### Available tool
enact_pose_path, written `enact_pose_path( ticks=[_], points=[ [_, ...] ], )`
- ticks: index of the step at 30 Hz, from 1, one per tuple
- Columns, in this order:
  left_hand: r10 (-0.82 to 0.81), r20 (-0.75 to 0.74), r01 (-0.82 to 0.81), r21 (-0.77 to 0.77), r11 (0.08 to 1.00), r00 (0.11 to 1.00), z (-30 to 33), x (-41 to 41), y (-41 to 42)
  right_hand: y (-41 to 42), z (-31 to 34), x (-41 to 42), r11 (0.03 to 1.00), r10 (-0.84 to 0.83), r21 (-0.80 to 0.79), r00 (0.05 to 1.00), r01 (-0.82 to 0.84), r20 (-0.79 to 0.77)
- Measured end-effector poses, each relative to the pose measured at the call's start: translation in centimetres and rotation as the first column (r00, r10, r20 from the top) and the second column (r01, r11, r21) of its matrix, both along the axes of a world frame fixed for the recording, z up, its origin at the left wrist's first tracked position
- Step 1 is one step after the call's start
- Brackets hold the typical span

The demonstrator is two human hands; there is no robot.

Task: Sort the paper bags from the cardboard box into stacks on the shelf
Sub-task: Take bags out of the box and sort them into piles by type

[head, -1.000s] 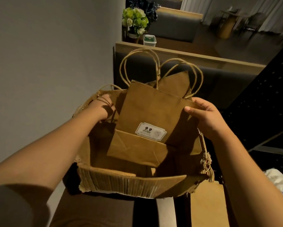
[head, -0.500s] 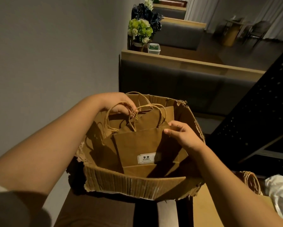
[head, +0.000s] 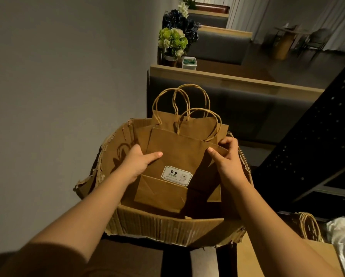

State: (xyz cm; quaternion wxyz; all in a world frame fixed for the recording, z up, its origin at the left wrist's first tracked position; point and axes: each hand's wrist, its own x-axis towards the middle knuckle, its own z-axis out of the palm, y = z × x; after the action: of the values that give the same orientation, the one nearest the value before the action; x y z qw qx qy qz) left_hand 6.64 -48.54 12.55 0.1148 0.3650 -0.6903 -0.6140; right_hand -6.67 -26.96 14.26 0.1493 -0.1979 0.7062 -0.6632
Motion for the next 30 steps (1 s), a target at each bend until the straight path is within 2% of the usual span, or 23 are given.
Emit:
enact_pose_path(
  ticks=[3,7,10,12,16,20,24,27,30],
  points=[
    [-0.006,-0.033,0.003,-0.082,0.997,0.999,0.0,-0.3,-0.4,-0.7,-0.1,0.1,0.992,-0.116,-0.038,0.993,0.117,0.033],
    [-0.006,0.027,0.011,-0.186,0.982,1.000,0.0,0.0,-0.8,-1.3,-0.1,-0.3,0.999,-0.040,0.023,0.999,0.040,-0.004],
    [-0.063,-0.044,0.057,-0.119,0.991,0.997,-0.8,0.4,-0.9,-1.6,-1.0,-0.1,0.995,0.083,0.054,0.995,-0.086,0.063],
    [-0.114,-0.027,0.108,-0.162,0.981,0.993,-1.6,0.6,-0.8,-1.8,-1.6,0.2,0.986,0.107,0.117,0.988,-0.119,0.107],
    [-0.035,0.004,0.036,-0.116,0.993,0.999,-2.1,0.8,-1.7,-2.0,-2.7,0.4,0.967,0.057,0.239,0.992,-0.083,0.115],
    [-0.007,0.049,0.011,-0.068,0.998,0.999,-2.5,0.6,-1.7,-2.4,-3.1,0.5,0.898,0.113,0.410,0.984,-0.161,0.139],
    [0.014,0.067,-0.011,-0.045,0.999,0.998,-3.9,0.8,-3.1,-2.6,-3.0,0.5,0.893,0.131,0.422,0.988,-0.154,0.083],
    [-0.059,0.237,0.073,-0.051,0.996,0.970,-4.1,0.8,-2.8,-2.7,-3.5,0.6,0.850,0.150,0.495,0.984,-0.179,0.098],
    [-0.076,0.392,0.153,-0.168,0.974,0.917,-4.1,0.5,-2.4,-2.9,-3.6,0.7,0.816,0.167,0.546,0.982,-0.190,0.091]
  ],
)
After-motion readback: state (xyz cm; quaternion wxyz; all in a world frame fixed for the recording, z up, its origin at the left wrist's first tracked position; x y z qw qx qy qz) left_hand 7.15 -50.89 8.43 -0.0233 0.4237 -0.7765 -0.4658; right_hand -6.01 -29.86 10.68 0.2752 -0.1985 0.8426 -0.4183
